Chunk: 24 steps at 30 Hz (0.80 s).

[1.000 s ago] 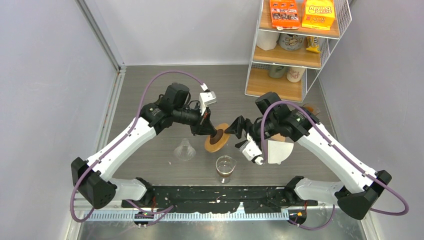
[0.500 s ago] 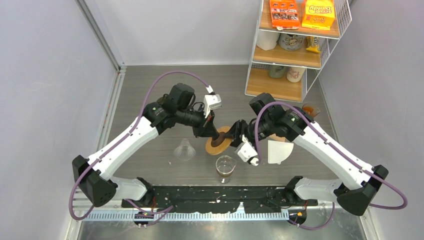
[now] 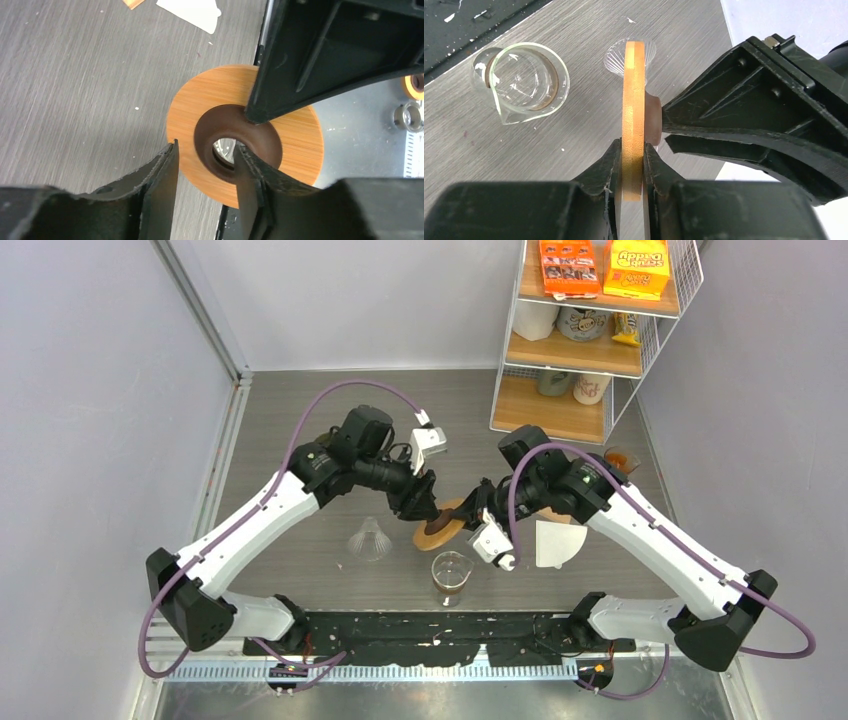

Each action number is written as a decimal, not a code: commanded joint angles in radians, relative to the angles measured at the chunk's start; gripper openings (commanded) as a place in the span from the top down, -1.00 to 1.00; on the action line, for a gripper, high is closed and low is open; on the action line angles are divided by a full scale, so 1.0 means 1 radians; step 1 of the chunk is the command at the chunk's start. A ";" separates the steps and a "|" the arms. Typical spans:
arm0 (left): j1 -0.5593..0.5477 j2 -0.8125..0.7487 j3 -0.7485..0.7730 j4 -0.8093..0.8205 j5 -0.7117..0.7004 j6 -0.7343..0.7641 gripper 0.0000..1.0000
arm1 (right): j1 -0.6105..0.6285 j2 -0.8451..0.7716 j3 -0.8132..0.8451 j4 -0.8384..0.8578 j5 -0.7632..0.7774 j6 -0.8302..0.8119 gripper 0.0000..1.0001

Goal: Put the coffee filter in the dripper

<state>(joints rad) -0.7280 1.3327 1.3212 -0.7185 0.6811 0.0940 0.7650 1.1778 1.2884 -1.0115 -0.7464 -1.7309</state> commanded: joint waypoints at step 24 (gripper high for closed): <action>-0.002 -0.577 -0.424 0.527 -1.467 -0.407 -0.99 | -0.101 -0.267 -0.257 0.893 0.592 1.340 0.89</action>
<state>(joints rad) -0.7292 0.7975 0.9607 -0.3519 -0.5674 -0.2405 0.7223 0.9684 1.0492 -0.4519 -0.3977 -0.9001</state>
